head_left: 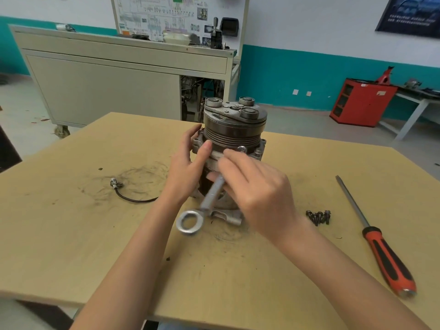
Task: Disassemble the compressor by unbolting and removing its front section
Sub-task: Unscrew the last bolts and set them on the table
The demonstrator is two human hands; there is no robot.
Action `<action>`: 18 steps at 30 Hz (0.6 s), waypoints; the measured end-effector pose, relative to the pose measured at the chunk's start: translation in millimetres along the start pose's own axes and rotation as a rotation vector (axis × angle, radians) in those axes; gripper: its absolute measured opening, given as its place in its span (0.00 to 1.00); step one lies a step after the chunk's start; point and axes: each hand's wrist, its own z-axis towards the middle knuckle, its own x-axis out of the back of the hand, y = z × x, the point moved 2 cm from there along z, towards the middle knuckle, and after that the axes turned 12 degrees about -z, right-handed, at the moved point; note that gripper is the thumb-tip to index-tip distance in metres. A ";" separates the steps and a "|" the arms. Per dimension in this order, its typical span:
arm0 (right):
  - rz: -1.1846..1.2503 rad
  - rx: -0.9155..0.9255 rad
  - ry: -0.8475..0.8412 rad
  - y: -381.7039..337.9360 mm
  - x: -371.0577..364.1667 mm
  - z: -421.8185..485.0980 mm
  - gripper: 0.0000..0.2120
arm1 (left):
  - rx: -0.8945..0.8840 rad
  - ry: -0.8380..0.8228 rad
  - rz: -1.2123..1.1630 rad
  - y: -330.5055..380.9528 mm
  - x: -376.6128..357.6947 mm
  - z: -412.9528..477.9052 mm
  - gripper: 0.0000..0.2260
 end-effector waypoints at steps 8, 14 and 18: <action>1.070 -0.569 -0.085 50.1 -13.0 -26.3 0.09 | -0.002 -0.011 0.014 -4.6 2.0 1.9 0.30; 1.756 -1.118 -0.177 74.1 -43.1 -22.8 0.10 | 0.018 0.001 0.030 -3.6 2.3 0.9 0.28; 1.893 -1.205 -0.320 88.7 -49.8 -15.3 0.10 | 0.016 -0.001 0.012 -1.9 1.8 0.9 0.27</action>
